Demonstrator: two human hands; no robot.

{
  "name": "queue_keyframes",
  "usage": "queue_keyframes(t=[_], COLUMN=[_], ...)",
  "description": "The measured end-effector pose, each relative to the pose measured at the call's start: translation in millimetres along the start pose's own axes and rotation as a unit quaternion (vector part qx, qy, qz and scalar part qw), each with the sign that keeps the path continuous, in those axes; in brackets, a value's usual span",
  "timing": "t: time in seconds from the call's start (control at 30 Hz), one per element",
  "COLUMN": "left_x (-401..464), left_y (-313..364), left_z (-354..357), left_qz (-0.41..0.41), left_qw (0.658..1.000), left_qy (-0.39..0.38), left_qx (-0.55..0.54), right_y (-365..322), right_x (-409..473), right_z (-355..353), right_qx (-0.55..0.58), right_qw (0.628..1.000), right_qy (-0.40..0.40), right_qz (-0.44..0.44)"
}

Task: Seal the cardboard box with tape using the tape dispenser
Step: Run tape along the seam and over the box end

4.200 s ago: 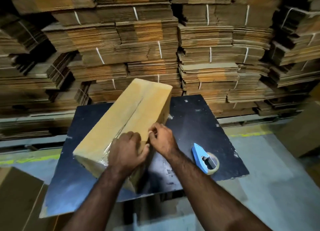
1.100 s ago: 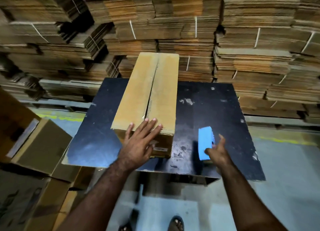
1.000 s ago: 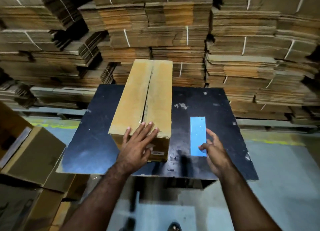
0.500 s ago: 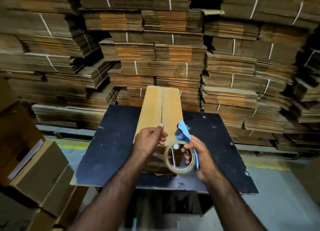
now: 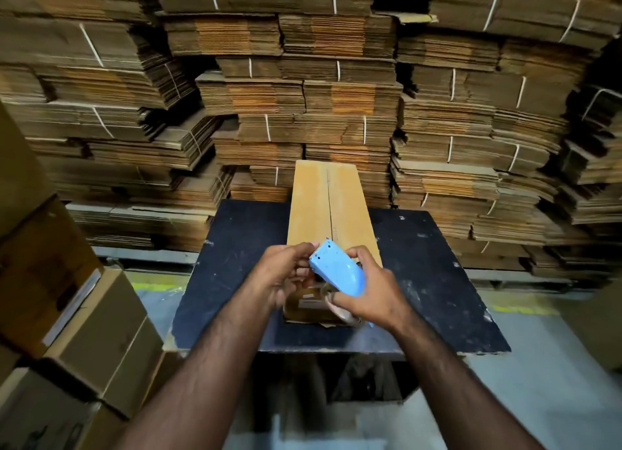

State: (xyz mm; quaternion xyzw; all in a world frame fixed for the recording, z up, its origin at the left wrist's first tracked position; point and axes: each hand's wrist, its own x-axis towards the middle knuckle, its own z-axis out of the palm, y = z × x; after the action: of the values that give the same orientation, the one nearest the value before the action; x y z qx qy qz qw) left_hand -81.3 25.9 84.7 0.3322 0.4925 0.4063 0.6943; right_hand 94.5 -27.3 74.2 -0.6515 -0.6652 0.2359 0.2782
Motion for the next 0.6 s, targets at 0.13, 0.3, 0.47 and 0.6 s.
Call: queue_keyframes(t=[0.13, 0.3, 0.47, 0.6], left_x=[6, 14, 32, 43], left_y=[-3, 1, -7, -18], left_z=[5, 20, 27, 29], left_qz=[-0.021, 0.005, 0.071, 0.094], left_qw=[0.999, 0.997, 0.985, 0.975], left_qy=[0.002, 0.060, 0.151, 0.196], left_qx=[-0.029, -0.049, -0.050, -0.039], right_y=[6, 14, 29, 43], right_x=[11, 28, 50, 72], right_z=[-10, -25, -56, -73], right_qx=[-0.078, -0.069, -0.124, -0.173], right_qw=[0.996, 0.996, 0.985, 0.970], right_qy=[0.017, 0.002, -0.051, -0.091], right_qz=[-0.028, -0.065, -0.108, -0.145])
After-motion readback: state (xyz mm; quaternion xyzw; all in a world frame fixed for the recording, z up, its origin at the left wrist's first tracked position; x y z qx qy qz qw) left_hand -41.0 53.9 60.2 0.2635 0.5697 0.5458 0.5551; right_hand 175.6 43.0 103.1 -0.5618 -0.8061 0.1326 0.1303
